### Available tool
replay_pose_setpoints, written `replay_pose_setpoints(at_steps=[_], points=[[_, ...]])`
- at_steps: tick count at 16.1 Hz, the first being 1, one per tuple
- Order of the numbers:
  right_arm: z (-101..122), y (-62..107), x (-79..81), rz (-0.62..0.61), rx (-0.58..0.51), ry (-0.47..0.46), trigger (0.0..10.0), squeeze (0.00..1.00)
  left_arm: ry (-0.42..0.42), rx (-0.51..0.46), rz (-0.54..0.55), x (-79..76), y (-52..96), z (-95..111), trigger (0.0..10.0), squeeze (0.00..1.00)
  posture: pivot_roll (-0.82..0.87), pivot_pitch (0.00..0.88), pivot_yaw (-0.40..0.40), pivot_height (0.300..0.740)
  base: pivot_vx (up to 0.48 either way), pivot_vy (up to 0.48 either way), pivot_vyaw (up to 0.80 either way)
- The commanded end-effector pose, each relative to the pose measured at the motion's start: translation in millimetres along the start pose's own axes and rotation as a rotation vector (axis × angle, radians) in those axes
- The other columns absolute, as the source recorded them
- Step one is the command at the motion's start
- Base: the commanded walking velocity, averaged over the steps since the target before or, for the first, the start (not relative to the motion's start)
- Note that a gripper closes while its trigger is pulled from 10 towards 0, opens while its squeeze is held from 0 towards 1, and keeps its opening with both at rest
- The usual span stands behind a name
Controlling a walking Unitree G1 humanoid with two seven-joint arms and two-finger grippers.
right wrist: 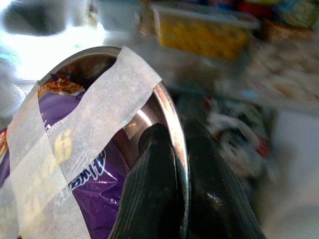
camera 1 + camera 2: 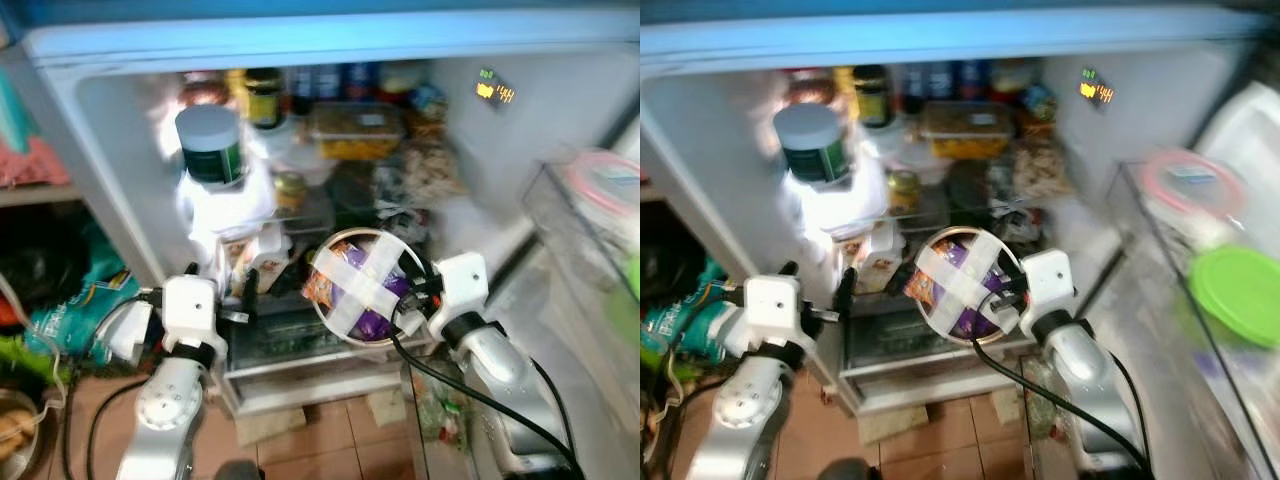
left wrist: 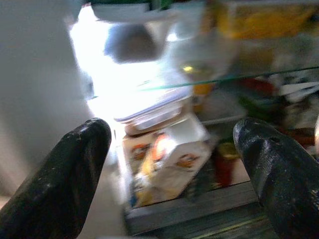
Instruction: Restocking fridge
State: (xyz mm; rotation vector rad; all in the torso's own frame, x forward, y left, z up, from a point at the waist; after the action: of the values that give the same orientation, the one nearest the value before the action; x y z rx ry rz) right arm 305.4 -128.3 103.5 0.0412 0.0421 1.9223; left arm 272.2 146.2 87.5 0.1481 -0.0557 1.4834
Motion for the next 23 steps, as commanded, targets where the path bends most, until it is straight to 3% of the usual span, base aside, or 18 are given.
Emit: replay_pose_setpoints(at_steps=[1, 4, 9, 21, 23], points=[[6.1, 3.4, -6.5, -0.015, -0.018, 0.014, 10.0, 0.00, 0.000, -0.004, -0.019, -4.3, -1.0, 1.2, 10.0, 0.00, 0.06, 0.000, -0.024, 0.740, 0.000, 0.000, 0.41], [6.5, 2.6, -2.2, 0.004, -0.023, 0.006, 10.0, 0.00, 0.004, 0.002, -0.018, -4.3, -0.9, 0.2, 10.0, 0.00, 0.07, 0.000, -0.023, 0.740, 0.000, 0.000, 0.14], [5.8, 3.2, -0.2, 0.013, -0.019, 0.002, 10.0, 0.00, 0.000, -0.009, -0.029, -5.0, 0.2, 2.0, 10.0, 0.00, 0.07, 0.000, -0.023, 0.740, 0.049, 0.000, 0.74], [2.2, 2.1, -9.9, -0.045, 0.008, -0.013, 10.0, 0.00, 0.002, 0.007, -0.022, -5.0, 0.6, -1.4, 10.0, 0.00, 0.06, 0.000, -0.023, 0.740, 0.107, 0.000, 0.00], [4.4, -1.4, -13.2, -0.055, 0.004, -0.009, 10.0, 0.00, 0.002, 0.012, -0.013, -3.7, 0.5, -1.9, 10.0, 0.00, 0.06, 0.000, -0.023, 0.740, 0.000, 0.000, -0.69]])
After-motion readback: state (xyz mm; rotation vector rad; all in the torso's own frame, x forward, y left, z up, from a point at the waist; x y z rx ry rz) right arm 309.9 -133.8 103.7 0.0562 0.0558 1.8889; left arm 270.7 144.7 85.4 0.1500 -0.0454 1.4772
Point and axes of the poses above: a point about 5 cm out from each wrist's last joint towards the gripper, its own y axis pointing back from the gripper into the wrist, its own z axis along the axis of the wrist's last joint, x = y × z, the point moved 5 cm from there along -y, pointing out of the wrist towards the gripper, and after that the axes turned 5 degrees about -y, right-handed, at the moved point
